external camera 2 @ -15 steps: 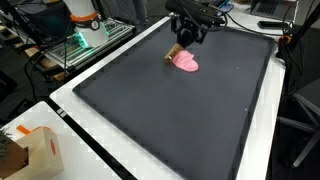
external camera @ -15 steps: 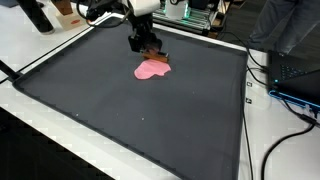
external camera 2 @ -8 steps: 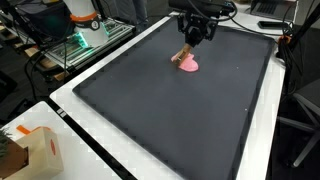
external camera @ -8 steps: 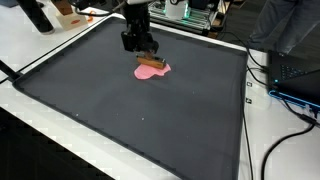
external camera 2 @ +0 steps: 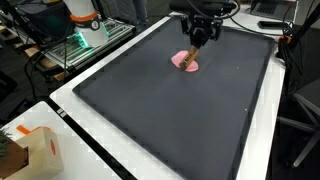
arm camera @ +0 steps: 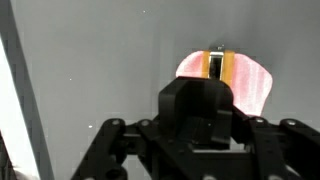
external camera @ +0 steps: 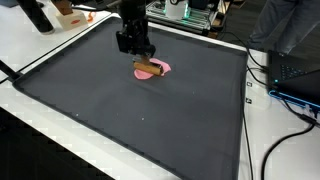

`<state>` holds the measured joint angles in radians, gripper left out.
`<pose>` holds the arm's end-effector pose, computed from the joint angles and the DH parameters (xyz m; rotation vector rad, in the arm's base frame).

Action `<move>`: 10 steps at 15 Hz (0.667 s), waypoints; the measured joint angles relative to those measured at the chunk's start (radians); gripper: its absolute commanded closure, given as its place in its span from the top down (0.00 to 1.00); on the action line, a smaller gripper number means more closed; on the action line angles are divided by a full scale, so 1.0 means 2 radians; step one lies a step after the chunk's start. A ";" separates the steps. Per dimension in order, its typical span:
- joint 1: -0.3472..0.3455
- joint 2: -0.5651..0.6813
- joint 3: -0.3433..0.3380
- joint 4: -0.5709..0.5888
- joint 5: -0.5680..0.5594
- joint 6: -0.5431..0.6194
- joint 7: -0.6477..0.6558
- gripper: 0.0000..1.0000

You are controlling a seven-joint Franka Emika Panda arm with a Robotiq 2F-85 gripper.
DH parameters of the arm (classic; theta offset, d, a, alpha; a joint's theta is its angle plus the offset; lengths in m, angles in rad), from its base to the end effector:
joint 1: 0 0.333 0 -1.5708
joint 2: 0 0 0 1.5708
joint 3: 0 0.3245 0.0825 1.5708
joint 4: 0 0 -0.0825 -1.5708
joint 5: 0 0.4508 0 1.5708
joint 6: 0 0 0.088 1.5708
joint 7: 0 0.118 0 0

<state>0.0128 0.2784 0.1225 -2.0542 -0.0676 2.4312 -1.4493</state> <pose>0.6452 0.0864 0.2634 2.1068 2.2292 0.1107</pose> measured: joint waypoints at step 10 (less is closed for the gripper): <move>0.001 -0.003 0.000 0.005 -0.001 -0.050 0.007 0.23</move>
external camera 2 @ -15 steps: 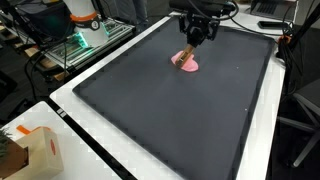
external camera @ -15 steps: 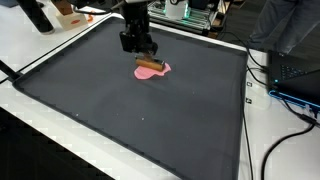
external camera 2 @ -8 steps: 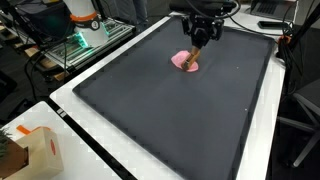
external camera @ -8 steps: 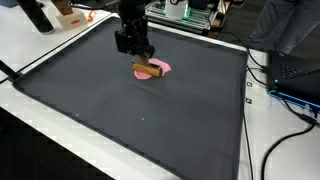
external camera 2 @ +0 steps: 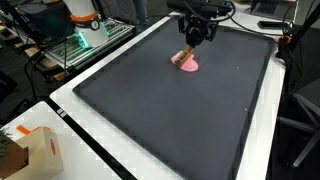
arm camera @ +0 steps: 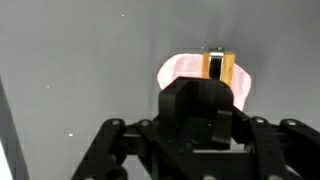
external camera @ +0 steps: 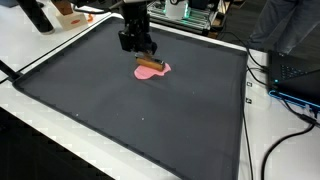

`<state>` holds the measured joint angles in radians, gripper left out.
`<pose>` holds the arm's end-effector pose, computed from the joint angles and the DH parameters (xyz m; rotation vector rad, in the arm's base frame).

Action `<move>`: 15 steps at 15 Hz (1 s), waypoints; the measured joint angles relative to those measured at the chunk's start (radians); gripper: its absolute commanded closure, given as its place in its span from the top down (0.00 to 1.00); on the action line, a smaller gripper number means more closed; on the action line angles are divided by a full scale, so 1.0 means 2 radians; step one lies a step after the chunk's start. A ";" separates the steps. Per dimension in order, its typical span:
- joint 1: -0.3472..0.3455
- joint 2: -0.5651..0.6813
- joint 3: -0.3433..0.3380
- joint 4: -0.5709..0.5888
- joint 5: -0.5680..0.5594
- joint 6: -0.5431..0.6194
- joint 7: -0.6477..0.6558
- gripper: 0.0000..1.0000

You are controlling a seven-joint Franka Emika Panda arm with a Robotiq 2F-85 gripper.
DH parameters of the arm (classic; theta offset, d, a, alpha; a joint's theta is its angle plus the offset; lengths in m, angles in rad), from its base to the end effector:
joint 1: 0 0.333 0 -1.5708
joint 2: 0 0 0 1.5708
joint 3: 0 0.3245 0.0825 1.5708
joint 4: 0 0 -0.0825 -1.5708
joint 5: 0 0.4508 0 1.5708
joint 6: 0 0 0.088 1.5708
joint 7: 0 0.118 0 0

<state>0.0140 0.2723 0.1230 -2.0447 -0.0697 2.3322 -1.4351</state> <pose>0.6380 0.0857 0.2625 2.1545 2.2518 0.0054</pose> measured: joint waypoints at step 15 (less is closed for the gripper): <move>-0.002 -0.002 -0.001 -0.012 0.006 0.059 0.023 0.23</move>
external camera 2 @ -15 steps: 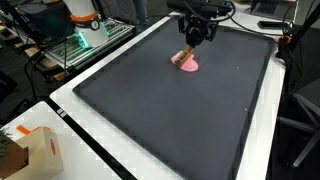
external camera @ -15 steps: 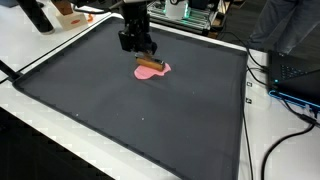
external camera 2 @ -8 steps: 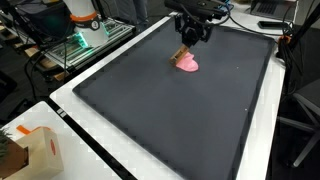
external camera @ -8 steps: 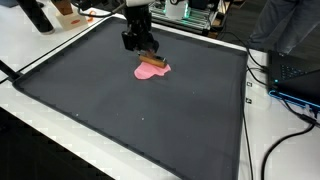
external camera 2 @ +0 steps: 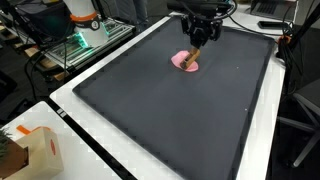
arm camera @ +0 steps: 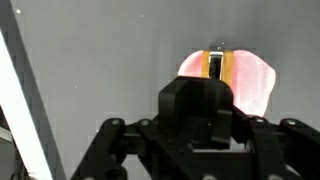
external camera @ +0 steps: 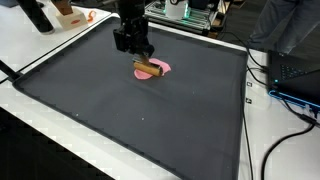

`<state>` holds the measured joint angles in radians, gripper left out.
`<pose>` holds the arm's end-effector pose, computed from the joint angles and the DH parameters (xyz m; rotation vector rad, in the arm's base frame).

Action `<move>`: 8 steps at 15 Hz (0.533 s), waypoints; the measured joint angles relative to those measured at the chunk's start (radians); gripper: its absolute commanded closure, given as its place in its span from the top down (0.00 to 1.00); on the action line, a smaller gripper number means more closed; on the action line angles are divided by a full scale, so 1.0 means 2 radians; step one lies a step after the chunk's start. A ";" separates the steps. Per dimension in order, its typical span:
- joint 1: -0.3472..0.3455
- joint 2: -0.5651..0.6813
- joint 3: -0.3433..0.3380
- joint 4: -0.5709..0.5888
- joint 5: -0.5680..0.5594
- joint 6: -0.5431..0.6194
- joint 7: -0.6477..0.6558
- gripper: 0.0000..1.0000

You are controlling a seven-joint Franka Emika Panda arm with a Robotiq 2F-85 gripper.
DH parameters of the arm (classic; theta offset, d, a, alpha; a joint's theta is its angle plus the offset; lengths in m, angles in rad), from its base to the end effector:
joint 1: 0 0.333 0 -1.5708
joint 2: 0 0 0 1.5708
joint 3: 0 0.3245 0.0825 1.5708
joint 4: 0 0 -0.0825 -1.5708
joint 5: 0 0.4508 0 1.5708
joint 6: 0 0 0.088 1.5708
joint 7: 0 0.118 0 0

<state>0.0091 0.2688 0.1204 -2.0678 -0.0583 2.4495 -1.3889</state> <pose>0.6434 0.0827 0.2648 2.1837 2.1495 0.1357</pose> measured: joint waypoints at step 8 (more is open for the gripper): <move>0.000 -0.039 0.004 -0.004 0.002 0.000 -0.003 0.23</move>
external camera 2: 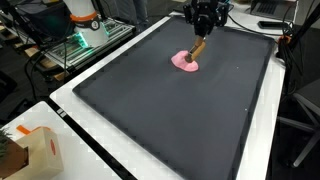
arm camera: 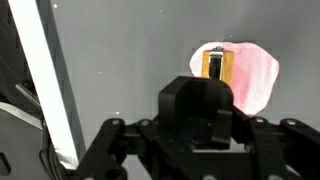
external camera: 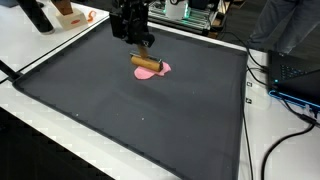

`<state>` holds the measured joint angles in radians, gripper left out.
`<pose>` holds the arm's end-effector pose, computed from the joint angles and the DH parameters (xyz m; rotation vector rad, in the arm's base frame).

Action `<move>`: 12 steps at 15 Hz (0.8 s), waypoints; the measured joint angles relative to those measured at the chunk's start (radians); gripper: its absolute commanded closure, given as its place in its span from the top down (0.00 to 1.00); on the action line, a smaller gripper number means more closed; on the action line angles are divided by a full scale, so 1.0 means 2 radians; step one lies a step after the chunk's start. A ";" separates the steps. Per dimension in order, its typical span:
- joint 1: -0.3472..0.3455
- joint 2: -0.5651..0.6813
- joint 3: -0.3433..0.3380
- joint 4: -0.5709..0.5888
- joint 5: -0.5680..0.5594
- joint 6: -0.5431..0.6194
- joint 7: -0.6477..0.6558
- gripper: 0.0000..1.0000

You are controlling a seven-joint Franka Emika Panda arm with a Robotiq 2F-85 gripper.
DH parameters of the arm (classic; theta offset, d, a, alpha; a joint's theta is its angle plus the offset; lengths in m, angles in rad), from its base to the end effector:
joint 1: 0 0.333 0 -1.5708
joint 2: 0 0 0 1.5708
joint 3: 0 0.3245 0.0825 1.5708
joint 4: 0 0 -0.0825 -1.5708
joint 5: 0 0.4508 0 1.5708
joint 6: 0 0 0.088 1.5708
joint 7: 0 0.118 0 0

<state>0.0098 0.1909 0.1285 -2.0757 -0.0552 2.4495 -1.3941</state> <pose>0.6435 0.0882 0.3113 2.1348 2.1269 0.2127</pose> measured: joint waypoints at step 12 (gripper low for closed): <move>0.044 -0.105 0.006 0.003 -0.073 -0.055 0.083 0.48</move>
<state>0.0970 -0.0194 0.1400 -2.0687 -0.2012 2.3396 -1.2271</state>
